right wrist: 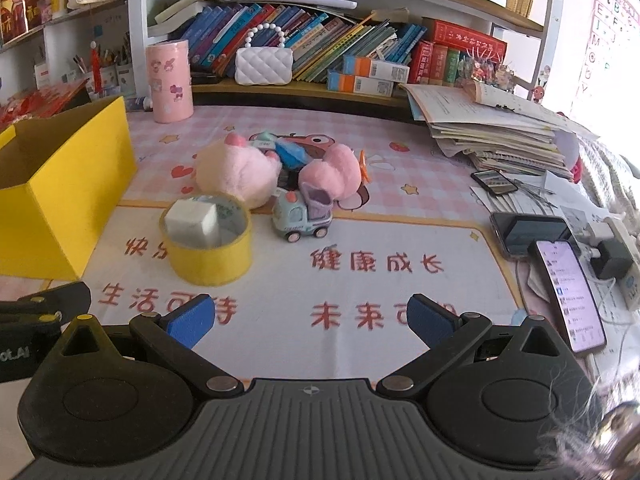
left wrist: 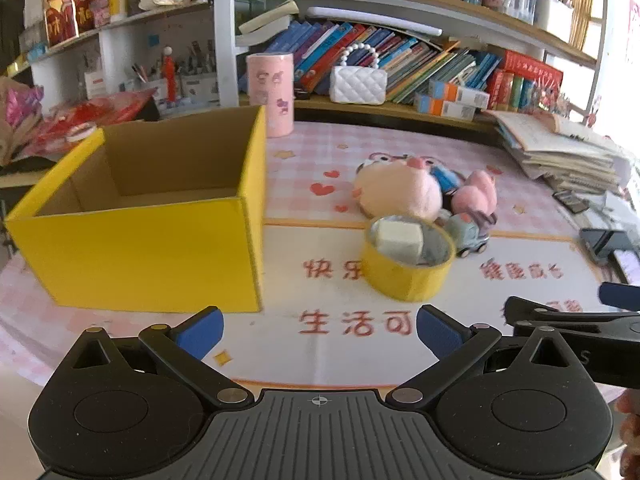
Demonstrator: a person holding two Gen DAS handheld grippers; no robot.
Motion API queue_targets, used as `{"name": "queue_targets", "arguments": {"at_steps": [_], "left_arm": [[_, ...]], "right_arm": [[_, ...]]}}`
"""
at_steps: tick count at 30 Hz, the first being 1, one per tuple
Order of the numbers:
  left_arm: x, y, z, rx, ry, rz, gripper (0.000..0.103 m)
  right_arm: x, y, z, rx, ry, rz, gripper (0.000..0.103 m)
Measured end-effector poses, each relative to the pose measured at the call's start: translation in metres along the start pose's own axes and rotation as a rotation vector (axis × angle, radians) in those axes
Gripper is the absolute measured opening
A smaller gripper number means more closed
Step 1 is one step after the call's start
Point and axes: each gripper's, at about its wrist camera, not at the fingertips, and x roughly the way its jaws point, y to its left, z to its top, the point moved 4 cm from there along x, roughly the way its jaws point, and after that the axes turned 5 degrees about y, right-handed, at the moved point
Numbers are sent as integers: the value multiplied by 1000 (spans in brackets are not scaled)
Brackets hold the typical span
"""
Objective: Organize objects
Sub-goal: 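Grasp the yellow tape roll with the left tool while the right tool grasps the toy truck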
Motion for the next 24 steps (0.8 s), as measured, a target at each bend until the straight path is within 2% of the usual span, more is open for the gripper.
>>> {"name": "queue_targets", "arguments": {"at_steps": [4, 6, 11, 16, 20, 24], "left_arm": [[4, -8, 7, -33, -17, -10, 103], [13, -9, 6, -17, -7, 39, 103], [20, -19, 13, -53, -6, 55, 103], [23, -28, 22, -57, -35, 66, 103], [28, -27, 17, -87, 5, 104, 103], [27, -26, 19, -121, -10, 117, 103]], "right_arm": [[13, -10, 11, -23, 3, 13, 101], [21, -14, 17, -37, 5, 26, 97], [41, -24, 35, -64, -12, 76, 80], [67, -28, 57, -106, -39, 108, 77], [93, -30, 73, -101, -19, 167, 69], [117, -26, 82, -113, 14, 209, 60]]}}
